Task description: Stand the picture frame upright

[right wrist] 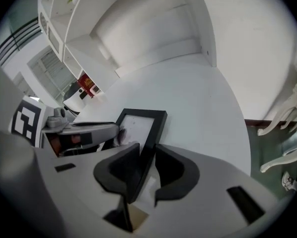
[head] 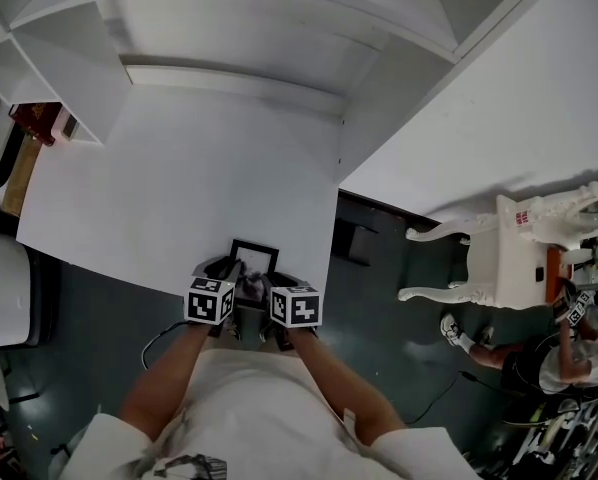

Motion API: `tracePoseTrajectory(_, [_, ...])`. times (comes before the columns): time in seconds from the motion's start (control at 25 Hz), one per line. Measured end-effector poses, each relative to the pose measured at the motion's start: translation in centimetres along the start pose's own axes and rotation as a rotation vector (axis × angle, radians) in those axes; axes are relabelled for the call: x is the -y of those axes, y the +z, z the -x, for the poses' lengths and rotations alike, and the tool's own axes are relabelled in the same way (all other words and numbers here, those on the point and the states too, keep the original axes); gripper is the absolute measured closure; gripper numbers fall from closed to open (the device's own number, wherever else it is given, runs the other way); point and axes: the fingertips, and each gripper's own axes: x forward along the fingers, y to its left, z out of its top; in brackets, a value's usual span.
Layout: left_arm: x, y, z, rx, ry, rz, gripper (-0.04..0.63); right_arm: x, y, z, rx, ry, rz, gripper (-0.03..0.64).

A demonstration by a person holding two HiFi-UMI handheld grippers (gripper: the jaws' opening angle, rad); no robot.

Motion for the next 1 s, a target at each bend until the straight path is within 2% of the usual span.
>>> tracePoseTrajectory(0.16, [-0.3,3.4,0.6,0.1,0.001,-0.028,0.499,-0.6,2.8,1.0,0.103,-0.005,0.039,0.516])
tracePoseTrajectory(0.56, [1.6,15.1,5.4,0.401,-0.005,-0.144,0.503,-2.8,12.6,6.6,0.391,0.002,0.122,0.531])
tracePoseTrajectory(0.84, [5.2,25.2,10.8,0.621,-0.074,-0.243,0.502,-5.3,20.7,14.4,0.607,-0.008,0.295,0.529])
tracePoseTrajectory(1.0, [7.5,30.5,14.4,0.738,-0.098,-0.262,0.503,-6.8,25.2,19.2,0.714,-0.038,0.402,0.528])
